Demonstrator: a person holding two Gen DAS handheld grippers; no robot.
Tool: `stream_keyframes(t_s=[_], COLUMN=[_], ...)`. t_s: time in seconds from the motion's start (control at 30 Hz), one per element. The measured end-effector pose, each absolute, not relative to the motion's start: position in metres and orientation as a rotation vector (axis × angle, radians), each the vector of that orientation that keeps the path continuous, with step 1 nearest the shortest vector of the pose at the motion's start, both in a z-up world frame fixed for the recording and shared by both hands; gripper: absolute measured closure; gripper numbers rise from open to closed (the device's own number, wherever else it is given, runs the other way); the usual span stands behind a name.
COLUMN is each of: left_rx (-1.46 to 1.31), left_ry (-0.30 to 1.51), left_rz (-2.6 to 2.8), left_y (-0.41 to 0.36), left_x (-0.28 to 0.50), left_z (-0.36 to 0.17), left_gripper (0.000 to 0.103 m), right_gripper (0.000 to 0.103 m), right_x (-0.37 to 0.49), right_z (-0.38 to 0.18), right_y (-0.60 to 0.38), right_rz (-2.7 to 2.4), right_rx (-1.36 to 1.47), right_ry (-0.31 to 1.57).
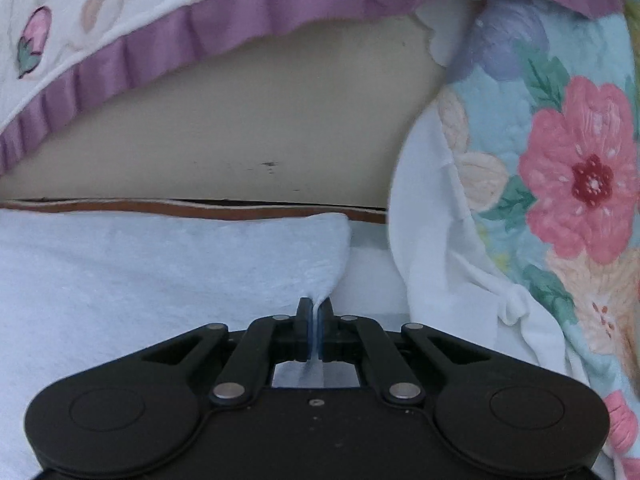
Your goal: Fold clothes
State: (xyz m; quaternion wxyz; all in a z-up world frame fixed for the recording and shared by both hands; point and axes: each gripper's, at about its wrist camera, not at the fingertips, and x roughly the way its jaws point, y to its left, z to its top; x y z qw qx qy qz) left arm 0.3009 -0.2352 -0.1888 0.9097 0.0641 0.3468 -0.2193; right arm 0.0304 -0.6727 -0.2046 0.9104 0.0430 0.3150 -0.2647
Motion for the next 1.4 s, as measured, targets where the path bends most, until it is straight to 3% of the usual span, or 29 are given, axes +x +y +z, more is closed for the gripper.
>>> stream_keyframes(t_s=[0.13,0.2,0.27,0.37,0.4,0.6,0.73,0.8,1.03,1.17,1.23,1.4], left_rx=[0.066,0.041,0.084,0.158,0.196,0.468,0.472,0.423,0.308,0.38,0.29,0.202], left_ry=[0.726,0.683,0.673,0.728,0.766,0.871,0.889,0.921,0.979,0.966,0.99,0.971], left_rz=[-0.329,-0.43,-0.561,-0.792,-0.848,-0.884,-0.769,-0.739,-0.615,-0.486,-0.467,-0.396], left_y=[-0.214,-0.209,-0.216,-0.232,-0.24,-0.241,-0.196,-0.173,-0.123,-0.103,-0.08,-0.039], left_x=[0.307,0.291,0.264,0.222,0.209,0.14,0.123,0.12,0.111,0.109,0.109,0.094], left_z=[-0.176,-0.158,-0.147,-0.144,-0.148,-0.179,-0.184,-0.184,-0.183,-0.175,-0.164,-0.134], left_gripper=[0.097,0.096,0.091,0.091,0.09,0.083,0.082,0.081,0.073,0.076,0.076,0.073], right_gripper=[0.103,0.093,0.09,0.061,0.057,0.05,0.05,0.039,0.039,0.039,0.04,0.04], right_x=[0.015,0.005,0.0,-0.004,-0.003,0.004,-0.023,-0.036,-0.084,-0.108,-0.115,-0.117], right_z=[-0.207,-0.191,-0.177,-0.167,-0.166,-0.169,-0.177,-0.18,-0.193,-0.192,-0.184,-0.157], right_y=[-0.714,-0.715,-0.697,-0.652,-0.635,-0.539,-0.55,-0.555,-0.573,-0.585,-0.582,-0.524], right_rz=[-0.788,-0.728,-0.604,-0.412,-0.358,-0.08,-0.194,-0.251,-0.451,-0.595,-0.673,-0.575], right_rx=[0.219,0.324,0.344,0.314,0.293,0.194,0.198,0.2,0.206,0.264,0.319,0.435], right_ry=[0.655,0.623,0.617,0.641,0.654,0.765,0.796,0.812,0.862,0.907,0.926,0.799])
